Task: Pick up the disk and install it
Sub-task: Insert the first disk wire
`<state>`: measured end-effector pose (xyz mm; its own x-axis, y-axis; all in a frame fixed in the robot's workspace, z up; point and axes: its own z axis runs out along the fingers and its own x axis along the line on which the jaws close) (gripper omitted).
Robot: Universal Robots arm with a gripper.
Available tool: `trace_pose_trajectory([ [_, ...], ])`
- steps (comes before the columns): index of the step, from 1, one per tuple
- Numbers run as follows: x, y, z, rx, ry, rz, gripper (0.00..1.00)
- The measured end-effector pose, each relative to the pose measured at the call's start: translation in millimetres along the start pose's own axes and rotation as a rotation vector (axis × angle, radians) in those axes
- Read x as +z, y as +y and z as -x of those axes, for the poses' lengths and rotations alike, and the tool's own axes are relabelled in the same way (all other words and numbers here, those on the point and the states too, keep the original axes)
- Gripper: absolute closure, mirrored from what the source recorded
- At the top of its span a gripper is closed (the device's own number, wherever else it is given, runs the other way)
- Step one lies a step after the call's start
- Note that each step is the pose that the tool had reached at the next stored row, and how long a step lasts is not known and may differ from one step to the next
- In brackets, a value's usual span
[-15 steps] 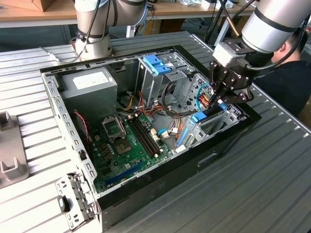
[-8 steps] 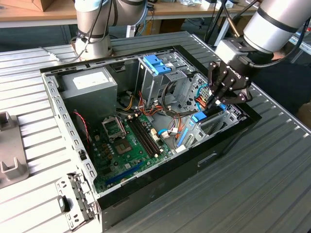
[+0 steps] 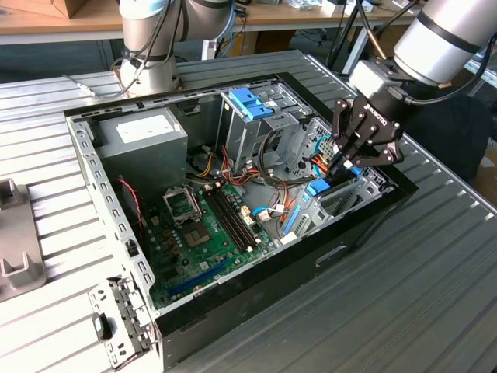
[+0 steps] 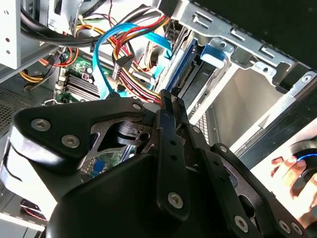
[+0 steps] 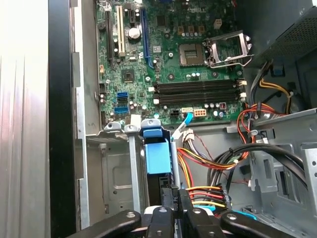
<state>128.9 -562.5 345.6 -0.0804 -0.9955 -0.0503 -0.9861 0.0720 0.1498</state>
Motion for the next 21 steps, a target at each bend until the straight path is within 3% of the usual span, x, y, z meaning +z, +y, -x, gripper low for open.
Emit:
trace_pose_trajectory([
  [5,-0.2,-4.4,0.3,0.032,-0.0049,-0.0010,0.83],
  [11,-2.5,-20.8,1.4,0.033,-0.0043,0.0052,0.83],
  [21,-2.2,-22.6,-4.0,0.033,-0.0044,0.0059,0.83],
])
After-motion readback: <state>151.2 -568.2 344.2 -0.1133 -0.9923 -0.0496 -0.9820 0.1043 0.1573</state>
